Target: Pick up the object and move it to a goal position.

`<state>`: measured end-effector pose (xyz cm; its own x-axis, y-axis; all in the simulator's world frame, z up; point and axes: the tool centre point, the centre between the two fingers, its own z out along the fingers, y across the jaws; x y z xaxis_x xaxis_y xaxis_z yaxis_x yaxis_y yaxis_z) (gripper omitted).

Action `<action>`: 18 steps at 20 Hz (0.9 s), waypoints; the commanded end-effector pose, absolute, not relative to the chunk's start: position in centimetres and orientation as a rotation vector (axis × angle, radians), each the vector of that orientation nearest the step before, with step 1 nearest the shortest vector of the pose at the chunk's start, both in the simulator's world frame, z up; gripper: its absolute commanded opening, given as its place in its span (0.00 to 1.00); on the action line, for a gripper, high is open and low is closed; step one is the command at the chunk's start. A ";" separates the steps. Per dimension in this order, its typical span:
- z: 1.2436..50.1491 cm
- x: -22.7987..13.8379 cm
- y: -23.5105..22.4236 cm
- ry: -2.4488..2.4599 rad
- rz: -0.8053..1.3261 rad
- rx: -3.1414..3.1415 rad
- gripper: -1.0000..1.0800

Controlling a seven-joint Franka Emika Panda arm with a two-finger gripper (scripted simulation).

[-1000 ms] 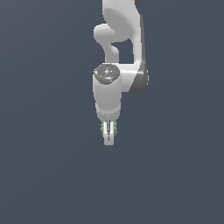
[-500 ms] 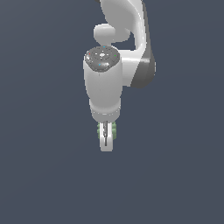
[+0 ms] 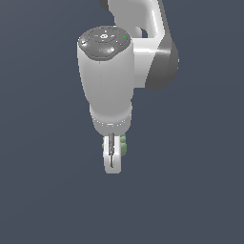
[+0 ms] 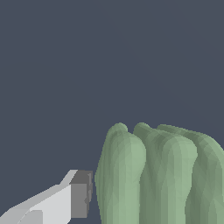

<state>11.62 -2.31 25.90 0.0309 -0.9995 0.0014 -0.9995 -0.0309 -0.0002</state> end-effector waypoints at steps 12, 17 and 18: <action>28.7 13.9 -2.6 -2.187 0.000 2.256 0.00; 28.9 14.1 -2.6 -2.187 0.000 2.256 0.00; 28.9 14.1 -2.6 -2.187 0.000 2.256 0.00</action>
